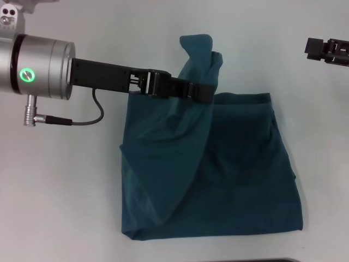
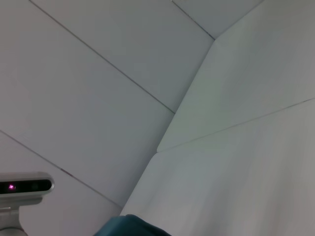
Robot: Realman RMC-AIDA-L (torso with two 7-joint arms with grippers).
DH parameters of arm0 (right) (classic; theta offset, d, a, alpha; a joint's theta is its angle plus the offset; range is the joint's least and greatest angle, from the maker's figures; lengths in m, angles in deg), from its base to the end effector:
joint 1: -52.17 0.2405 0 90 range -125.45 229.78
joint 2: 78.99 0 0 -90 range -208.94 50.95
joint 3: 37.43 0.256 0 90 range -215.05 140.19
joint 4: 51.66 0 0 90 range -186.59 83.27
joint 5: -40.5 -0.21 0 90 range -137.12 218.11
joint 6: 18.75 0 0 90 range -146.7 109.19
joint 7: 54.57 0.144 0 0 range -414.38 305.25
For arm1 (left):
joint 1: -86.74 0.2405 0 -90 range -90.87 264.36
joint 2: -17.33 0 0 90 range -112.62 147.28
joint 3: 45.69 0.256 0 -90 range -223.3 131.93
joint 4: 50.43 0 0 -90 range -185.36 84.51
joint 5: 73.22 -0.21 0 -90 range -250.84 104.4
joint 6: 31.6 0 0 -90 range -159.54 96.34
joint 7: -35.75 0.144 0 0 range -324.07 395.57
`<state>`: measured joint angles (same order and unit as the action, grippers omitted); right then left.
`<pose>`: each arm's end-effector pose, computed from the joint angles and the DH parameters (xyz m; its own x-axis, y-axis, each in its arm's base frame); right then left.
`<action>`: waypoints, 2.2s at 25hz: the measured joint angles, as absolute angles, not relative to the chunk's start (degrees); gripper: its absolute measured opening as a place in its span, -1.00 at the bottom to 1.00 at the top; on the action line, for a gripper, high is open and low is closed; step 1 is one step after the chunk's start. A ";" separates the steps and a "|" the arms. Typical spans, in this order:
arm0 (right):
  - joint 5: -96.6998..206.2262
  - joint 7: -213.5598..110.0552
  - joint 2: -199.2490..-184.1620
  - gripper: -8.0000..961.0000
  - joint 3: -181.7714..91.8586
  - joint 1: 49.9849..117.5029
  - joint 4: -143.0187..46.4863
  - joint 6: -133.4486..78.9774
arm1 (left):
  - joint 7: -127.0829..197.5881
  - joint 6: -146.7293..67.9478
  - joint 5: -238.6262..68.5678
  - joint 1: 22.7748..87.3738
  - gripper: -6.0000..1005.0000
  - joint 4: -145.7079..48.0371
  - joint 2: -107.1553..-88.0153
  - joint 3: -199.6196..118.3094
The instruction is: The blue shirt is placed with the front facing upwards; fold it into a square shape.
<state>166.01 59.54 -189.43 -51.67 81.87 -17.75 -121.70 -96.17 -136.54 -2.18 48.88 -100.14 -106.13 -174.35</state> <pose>0.3075 0.3118 0.0860 0.2431 -0.7611 -0.6013 -0.8660 -0.4495 0.2189 -0.1485 0.3211 -0.0135 0.5321 0.8078 0.2536 0.6601 -0.5834 0.4732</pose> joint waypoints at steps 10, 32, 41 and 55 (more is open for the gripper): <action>166.01 59.54 -189.17 0.56 -51.69 82.16 -17.74 -121.70 | -96.42 -135.30 -1.31 46.94 -0.88 -98.52 -106.75 -173.39; 165.64 60.53 -188.76 0.55 -52.13 82.42 -17.73 -121.76 | -89.83 -134.59 4.04 45.83 -0.16 -91.50 -106.53 -173.38; 165.96 61.32 -187.95 0.55 -53.69 80.82 -17.64 -123.55 | -87.49 -132.06 4.27 50.79 0.68 -97.53 -105.53 -174.31; 167.44 66.05 -185.82 0.55 -59.06 77.25 -17.56 -122.59 | -80.14 -131.41 4.35 58.11 0.92 -98.39 -104.64 -183.56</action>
